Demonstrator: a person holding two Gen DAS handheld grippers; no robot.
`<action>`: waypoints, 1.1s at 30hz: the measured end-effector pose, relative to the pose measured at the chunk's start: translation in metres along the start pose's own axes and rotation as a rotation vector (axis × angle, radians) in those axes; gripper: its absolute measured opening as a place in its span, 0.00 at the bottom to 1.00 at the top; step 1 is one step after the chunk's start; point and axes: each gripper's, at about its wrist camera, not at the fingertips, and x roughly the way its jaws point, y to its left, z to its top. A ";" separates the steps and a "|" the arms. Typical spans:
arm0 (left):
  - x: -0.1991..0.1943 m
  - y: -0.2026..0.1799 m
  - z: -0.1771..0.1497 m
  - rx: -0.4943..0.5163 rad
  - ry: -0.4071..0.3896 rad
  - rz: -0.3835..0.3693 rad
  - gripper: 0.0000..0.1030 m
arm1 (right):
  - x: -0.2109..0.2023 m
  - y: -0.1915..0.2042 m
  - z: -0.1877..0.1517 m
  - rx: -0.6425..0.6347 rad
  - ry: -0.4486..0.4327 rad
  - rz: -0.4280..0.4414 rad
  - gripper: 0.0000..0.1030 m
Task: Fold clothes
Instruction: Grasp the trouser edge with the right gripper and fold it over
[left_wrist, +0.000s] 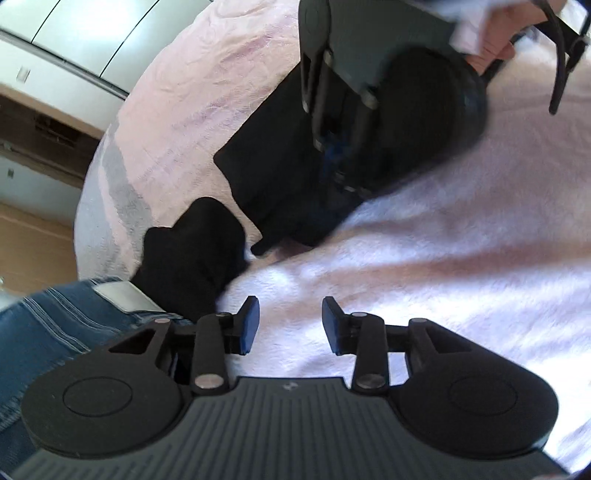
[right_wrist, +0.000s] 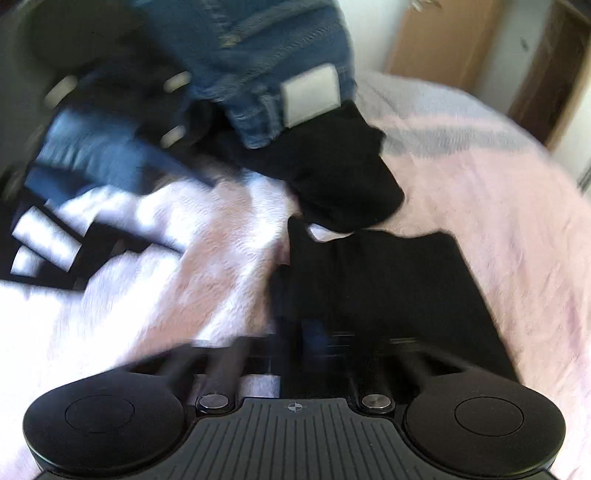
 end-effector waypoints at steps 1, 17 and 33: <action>0.002 0.007 0.003 -0.085 -0.005 -0.039 0.34 | -0.002 -0.008 0.002 0.057 -0.010 0.006 0.03; 0.031 0.077 0.025 -0.932 -0.112 -0.451 0.54 | -0.102 -0.085 -0.037 0.565 -0.192 0.064 0.02; 0.039 0.072 0.008 -1.000 -0.053 -0.431 0.55 | -0.099 -0.081 -0.044 0.553 -0.107 0.123 0.02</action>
